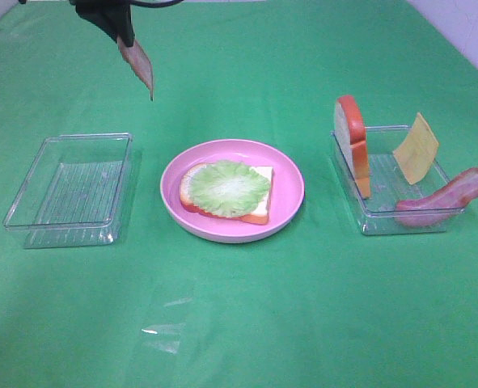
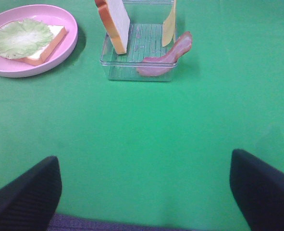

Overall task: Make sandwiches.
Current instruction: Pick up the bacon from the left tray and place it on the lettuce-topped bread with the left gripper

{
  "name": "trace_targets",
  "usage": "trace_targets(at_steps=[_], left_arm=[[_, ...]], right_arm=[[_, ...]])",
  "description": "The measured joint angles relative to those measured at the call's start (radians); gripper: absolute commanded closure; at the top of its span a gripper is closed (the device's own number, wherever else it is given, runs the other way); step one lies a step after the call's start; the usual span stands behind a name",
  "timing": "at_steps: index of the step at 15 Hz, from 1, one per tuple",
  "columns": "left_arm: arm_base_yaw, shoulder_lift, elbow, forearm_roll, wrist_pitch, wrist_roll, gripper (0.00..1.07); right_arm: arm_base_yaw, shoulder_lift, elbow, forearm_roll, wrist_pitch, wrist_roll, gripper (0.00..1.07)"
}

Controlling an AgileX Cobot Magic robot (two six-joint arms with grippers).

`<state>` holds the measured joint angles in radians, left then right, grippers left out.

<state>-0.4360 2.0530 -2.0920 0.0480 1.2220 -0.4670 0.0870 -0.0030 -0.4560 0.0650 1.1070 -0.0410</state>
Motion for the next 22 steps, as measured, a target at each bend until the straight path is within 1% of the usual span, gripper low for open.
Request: trace_targets(at_steps=[3,4,6,7,8,9,10,12,13,14,16,18,19,20,21,22], left_arm=[[0.0,0.005,-0.005,-0.062,0.0,0.001,1.07],[0.0,0.014,-0.005,-0.102,0.0,0.001,1.07],[0.0,0.047,-0.005,-0.213,-0.005,0.028,1.07],[0.0,0.073,-0.005,-0.297,-0.017,0.052,1.07],[0.0,0.101,-0.005,-0.387,-0.027,0.085,1.07],[0.0,0.129,-0.005,-0.472,-0.038,0.132,1.07],[0.0,0.184,-0.005,-0.621,-0.055,0.226,1.07],[0.0,0.245,-0.005,-0.785,-0.07,0.333,1.07],[0.0,0.272,-0.005,-0.855,-0.075,0.379,1.07],[0.0,0.297,-0.005,-0.905,-0.077,0.416,1.07],[0.0,0.343,-0.005,-0.923,-0.077,0.441,1.07],[0.0,0.368,-0.005,-0.897,-0.077,0.442,1.07],[0.0,0.378,-0.005,-0.856,-0.077,0.442,1.07],[0.0,0.379,-0.005,-0.794,-0.077,0.441,1.07],[0.0,0.379,-0.005,-0.677,-0.07,0.403,1.07],[0.0,0.379,-0.005,-0.608,-0.067,0.376,1.07]], right_arm=[[0.0,0.0,0.0,0.0,0.0,0.0,0.14],[0.0,0.0,0.0,0.0,0.0,0.0,0.14],[0.0,0.0,0.0,0.0,0.0,0.0,0.14],[0.0,0.0,0.0,0.0,0.0,0.0,0.14],[0.0,0.0,0.0,0.0,0.0,0.0,0.14],[0.0,0.0,0.0,0.0,0.0,0.0,0.14],[0.0,0.0,0.0,0.0,0.0,0.0,0.14],[0.0,0.0,0.0,0.0,0.0,0.0,0.14],[0.0,0.0,0.0,0.0,0.0,0.0,0.14],[0.0,0.0,0.0,0.0,0.0,0.0,0.14],[0.0,0.0,0.0,0.0,0.0,0.0,0.14],[0.0,0.0,0.0,0.0,0.0,0.0,0.14],[0.0,0.0,0.0,0.0,0.0,0.0,0.14],[0.0,0.0,0.0,0.0,0.0,0.0,0.14],[0.0,0.0,0.0,0.0,0.0,0.0,0.14],[0.0,0.0,0.0,0.0,0.0,0.0,0.14]])
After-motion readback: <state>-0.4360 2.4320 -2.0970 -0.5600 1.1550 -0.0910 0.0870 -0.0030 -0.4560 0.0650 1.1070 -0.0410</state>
